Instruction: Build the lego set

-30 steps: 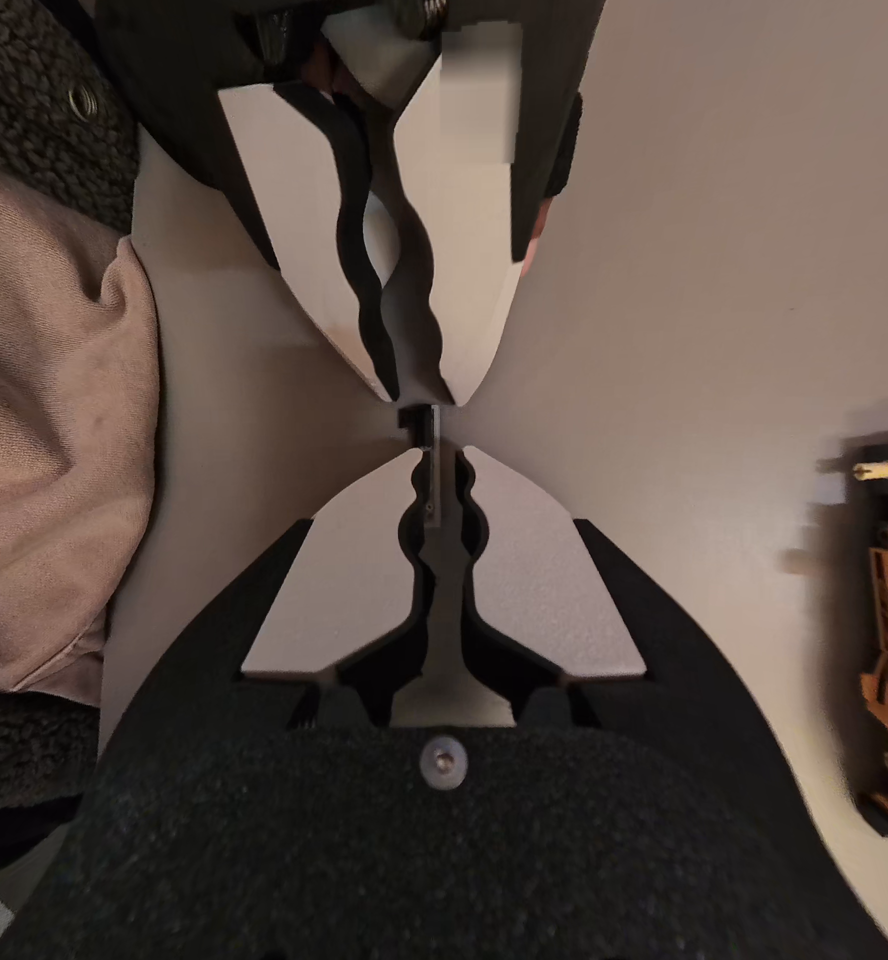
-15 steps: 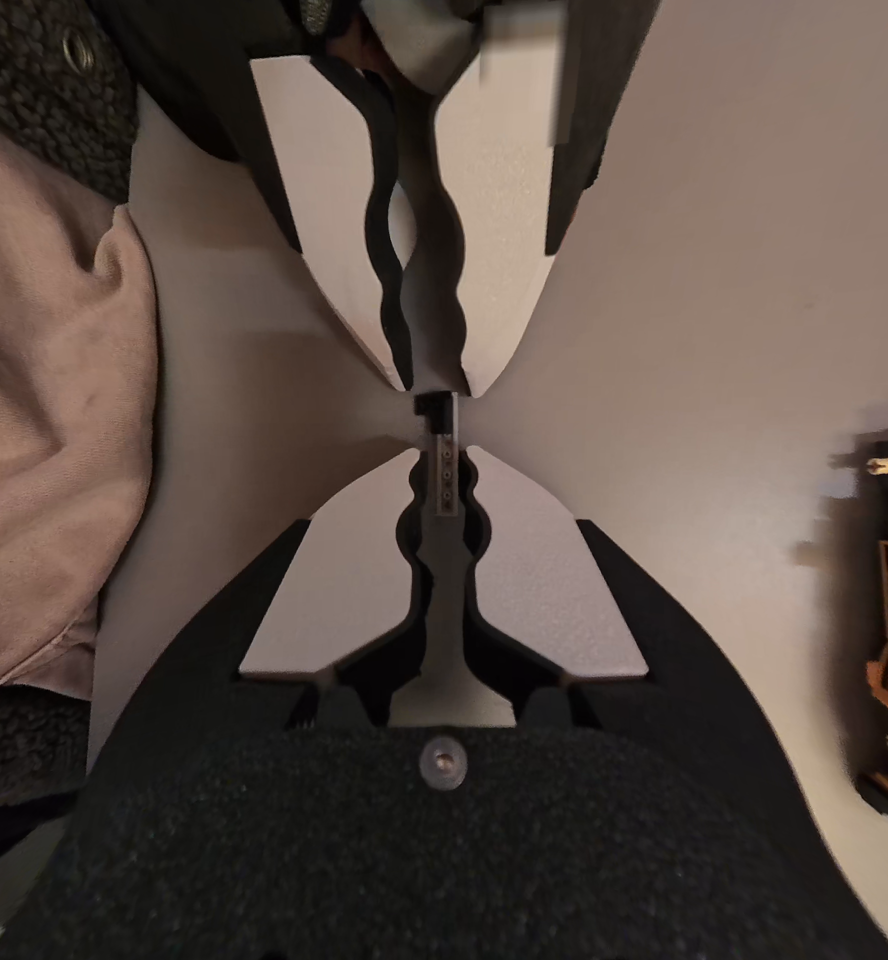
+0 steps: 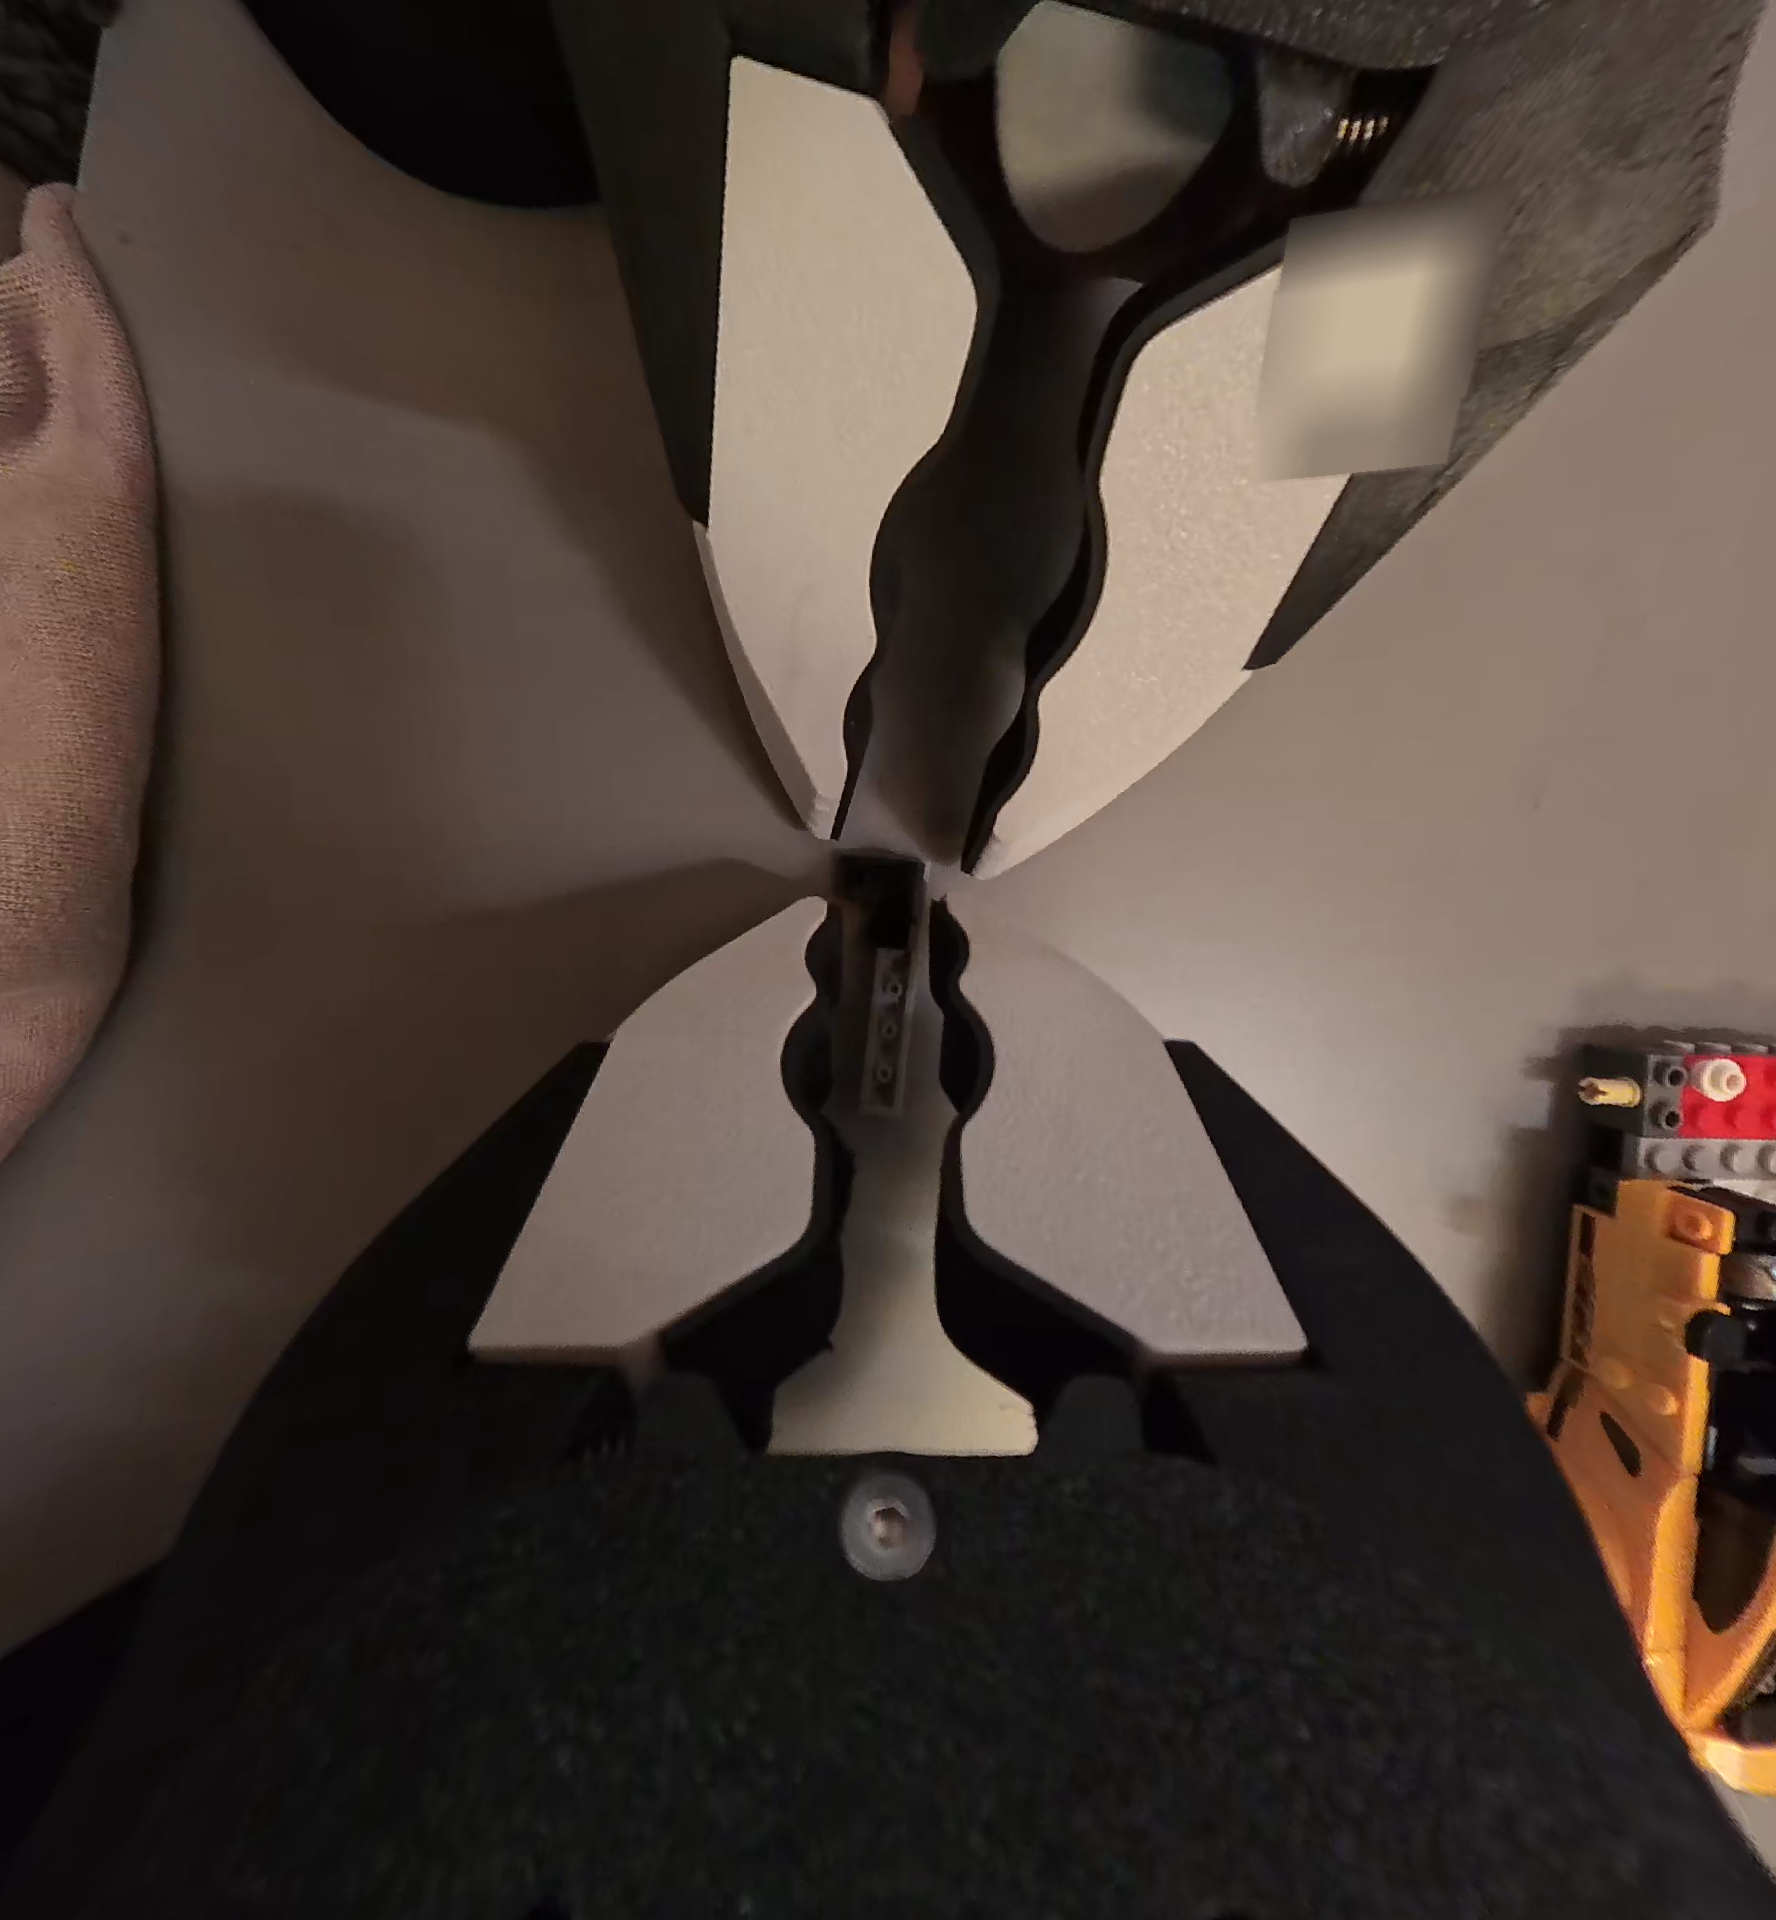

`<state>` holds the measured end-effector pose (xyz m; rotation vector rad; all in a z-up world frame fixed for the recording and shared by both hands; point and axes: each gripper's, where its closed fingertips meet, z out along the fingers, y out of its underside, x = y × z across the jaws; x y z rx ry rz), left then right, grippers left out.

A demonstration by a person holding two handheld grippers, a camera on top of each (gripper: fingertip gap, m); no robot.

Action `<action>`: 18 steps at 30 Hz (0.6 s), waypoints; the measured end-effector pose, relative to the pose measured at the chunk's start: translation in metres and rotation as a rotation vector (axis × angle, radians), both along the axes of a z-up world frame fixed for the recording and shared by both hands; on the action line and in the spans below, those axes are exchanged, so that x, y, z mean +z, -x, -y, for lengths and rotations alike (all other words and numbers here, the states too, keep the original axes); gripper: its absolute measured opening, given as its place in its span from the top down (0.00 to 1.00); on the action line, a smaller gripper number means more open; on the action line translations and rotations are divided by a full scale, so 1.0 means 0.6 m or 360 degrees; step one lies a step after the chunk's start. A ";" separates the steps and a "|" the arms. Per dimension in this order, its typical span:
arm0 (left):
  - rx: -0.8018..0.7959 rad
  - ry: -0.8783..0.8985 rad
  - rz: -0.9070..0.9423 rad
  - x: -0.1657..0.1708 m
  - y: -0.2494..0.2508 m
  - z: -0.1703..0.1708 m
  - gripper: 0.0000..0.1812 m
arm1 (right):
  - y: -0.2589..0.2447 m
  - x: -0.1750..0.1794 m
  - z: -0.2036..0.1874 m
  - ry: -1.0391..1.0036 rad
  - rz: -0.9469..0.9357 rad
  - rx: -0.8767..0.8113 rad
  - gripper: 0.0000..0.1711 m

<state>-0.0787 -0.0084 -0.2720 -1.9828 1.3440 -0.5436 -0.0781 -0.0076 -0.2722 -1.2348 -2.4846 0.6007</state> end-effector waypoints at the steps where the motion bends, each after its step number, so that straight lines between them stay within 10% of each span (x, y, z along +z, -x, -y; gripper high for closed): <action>1: 0.0000 0.0000 -0.0001 0.000 0.000 0.000 0.88 | 0.001 -0.001 0.000 -0.0002 0.0000 0.0001 0.91; 18: 0.0005 0.0002 0.0012 0.003 0.000 0.000 0.88 | 0.003 0.010 -0.007 0.0309 0.0088 -0.0165 0.93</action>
